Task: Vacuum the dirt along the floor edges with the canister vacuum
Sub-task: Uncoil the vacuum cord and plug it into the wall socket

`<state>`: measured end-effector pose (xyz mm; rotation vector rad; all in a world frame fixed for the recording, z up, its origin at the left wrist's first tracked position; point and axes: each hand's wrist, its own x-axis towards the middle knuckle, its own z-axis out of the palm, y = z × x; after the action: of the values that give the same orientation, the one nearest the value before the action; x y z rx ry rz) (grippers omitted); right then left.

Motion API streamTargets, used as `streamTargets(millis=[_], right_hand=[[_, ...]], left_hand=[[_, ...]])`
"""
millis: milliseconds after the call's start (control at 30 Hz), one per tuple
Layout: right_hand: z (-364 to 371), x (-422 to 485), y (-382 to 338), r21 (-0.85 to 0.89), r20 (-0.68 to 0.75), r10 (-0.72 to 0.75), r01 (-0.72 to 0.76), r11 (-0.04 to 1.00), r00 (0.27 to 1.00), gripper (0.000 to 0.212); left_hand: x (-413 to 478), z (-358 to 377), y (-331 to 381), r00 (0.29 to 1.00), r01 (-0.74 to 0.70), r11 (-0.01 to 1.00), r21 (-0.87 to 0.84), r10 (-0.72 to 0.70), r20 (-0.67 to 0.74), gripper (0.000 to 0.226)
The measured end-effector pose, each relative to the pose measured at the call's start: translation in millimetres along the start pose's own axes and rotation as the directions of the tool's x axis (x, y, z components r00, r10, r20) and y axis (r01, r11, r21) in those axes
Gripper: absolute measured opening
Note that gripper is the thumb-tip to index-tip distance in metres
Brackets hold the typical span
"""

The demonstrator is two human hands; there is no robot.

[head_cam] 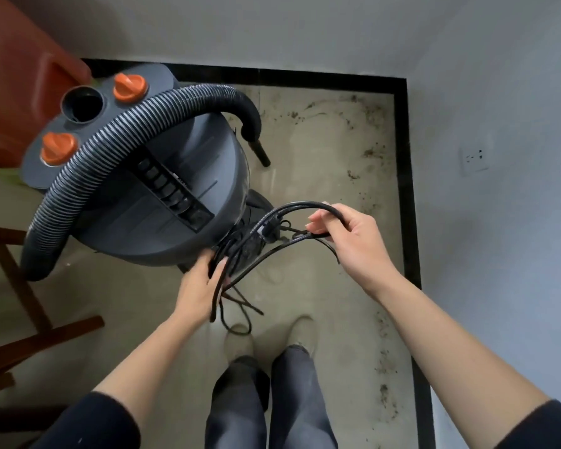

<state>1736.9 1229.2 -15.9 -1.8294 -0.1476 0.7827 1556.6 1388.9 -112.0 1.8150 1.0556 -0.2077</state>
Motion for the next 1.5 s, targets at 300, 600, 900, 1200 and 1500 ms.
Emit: streamTargets(millis=[300, 600, 900, 1200, 1500], right_hand=[[-58.4, 5.5, 3.7, -0.139, -0.323, 0.036, -0.084, 0.987, 0.946, 0.016], [-120.1, 6.2, -5.9, -0.079, -0.439, -0.065, 0.034, 0.996, 0.896, 0.011], [-183.8, 28.5, -56.0, 0.013, -0.358, -0.226, 0.247, 0.969, 0.906, 0.006], [-192.2, 67.9, -61.2, 0.21, -0.295, -0.138, 0.205, 0.956, 0.946, 0.027], [-208.9, 161.5, -94.9, 0.407, -0.635, 0.096, 0.226, 0.885, 0.767, 0.034]], left_hand=[[-52.5, 38.1, 45.2, 0.853, -0.223, 0.944, 0.242, 0.068, 0.518, 0.02], [-18.4, 93.1, 73.3, 0.775, 0.209, 0.953, 0.218, -0.297, 0.557, 0.032], [16.5, 120.3, 117.9, 0.883, 0.276, 0.936, 0.221, -0.337, 0.327, 0.062], [89.3, 92.9, 110.8, 0.967, -0.253, 0.536, 0.806, 0.147, 0.206, 0.054], [152.9, 142.2, 142.0, 0.89, 0.163, 0.715, 0.68, -0.405, 0.211, 0.036]])
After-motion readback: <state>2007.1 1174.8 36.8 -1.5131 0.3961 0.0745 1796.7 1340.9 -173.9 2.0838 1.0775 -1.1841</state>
